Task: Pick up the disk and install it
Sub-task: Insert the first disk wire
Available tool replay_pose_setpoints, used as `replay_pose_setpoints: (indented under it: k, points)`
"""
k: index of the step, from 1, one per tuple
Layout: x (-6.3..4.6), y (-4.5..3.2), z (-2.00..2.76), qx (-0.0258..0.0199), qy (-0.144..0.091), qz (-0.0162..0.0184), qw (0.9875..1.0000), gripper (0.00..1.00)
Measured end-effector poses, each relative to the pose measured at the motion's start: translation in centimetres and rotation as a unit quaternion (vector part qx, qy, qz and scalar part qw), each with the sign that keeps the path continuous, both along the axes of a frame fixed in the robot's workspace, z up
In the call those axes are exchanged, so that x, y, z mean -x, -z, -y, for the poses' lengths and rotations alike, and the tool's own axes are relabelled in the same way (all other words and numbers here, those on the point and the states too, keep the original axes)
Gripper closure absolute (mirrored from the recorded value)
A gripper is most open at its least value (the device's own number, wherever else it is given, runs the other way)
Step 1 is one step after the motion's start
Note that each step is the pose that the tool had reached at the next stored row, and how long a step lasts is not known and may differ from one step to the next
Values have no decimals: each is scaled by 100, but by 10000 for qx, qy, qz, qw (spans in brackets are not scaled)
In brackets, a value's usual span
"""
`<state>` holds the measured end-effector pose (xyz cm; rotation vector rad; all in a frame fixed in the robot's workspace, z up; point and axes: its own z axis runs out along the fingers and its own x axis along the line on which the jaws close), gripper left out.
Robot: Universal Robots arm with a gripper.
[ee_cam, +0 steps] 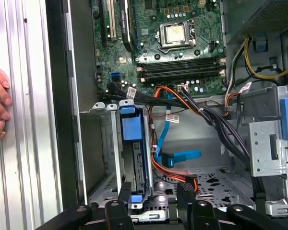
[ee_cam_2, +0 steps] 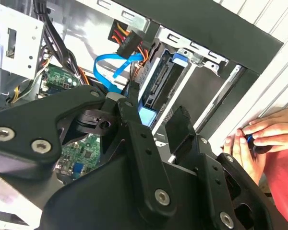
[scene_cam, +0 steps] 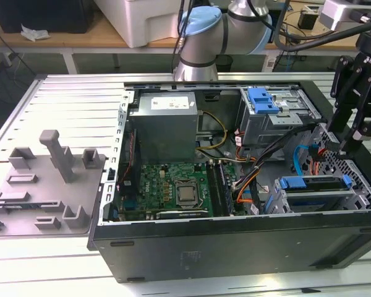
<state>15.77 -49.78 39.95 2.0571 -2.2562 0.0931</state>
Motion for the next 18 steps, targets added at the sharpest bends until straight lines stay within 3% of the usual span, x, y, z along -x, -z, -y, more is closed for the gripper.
replay_pose_setpoints:
  k: [8, 11, 14, 18]
  points:
    - [-110, 16, -60, 51, 65, -42, 10000, 50]
    - [-139, 24, -89, 133, 82, -70, 9999, 50]
    - [-150, 33, -137, 293, 88, -96, 9995, 50]
    - [-170, 44, -230, 381, 90, -111, 9992, 50]
